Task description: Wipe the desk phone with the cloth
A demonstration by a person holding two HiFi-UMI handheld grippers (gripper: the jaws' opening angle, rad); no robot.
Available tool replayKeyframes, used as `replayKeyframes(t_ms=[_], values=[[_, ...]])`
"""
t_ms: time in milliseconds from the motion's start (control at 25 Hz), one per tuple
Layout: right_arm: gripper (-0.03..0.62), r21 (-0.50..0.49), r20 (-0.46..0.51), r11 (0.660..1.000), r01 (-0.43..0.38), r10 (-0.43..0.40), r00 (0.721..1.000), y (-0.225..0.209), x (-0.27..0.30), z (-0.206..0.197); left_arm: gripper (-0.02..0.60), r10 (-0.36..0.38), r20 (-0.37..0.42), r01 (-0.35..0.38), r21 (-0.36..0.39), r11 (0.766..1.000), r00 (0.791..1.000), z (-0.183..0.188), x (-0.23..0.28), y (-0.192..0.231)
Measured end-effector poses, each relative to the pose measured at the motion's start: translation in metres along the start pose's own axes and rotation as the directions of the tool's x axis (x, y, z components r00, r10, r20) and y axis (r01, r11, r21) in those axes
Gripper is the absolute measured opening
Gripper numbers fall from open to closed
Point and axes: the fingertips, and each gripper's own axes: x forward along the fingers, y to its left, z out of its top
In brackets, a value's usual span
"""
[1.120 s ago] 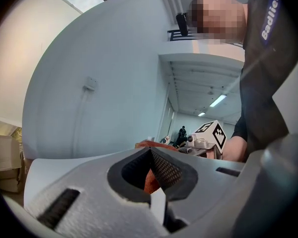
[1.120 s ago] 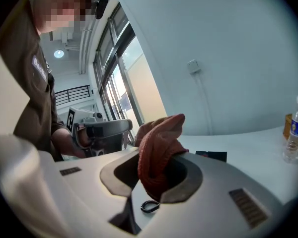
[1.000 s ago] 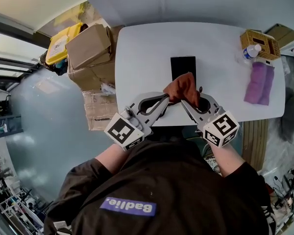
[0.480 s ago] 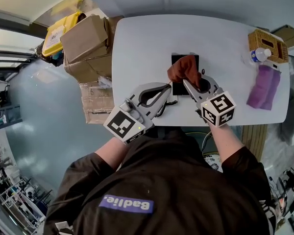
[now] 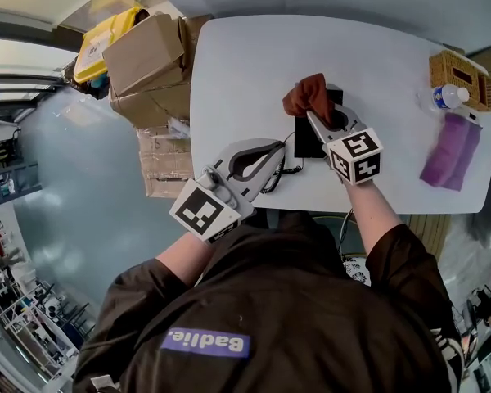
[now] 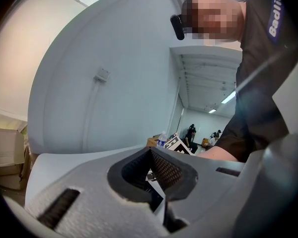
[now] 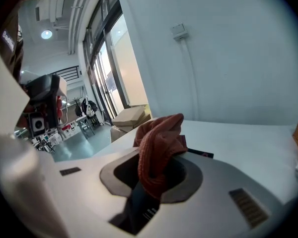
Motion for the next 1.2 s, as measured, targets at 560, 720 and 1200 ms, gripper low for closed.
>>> replayKeyframes(t_ms=[560, 720, 1200], values=[[0.095, 0.036, 0.008, 0.992, 0.125, -0.125, 0.992, -0.056, -0.041, -0.018, 0.015, -0.021, -0.04, 0.02, -0.027, 0.999, 0.999, -0.018, 0.006, -0.019], [0.094, 0.038, 0.001, 0.992, 0.121, -0.121, 0.993, -0.045, -0.037, -0.022, 0.015, -0.012, -0.034, 0.011, -0.029, 1.0, 0.999, -0.017, -0.004, -0.021], [0.095, 0.013, -0.058, 1.0, 0.026, -0.025, 0.998, 0.028, -0.001, -0.044, 0.015, 0.022, -0.038, -0.024, -0.047, 0.999, 0.999, -0.029, -0.042, -0.017]])
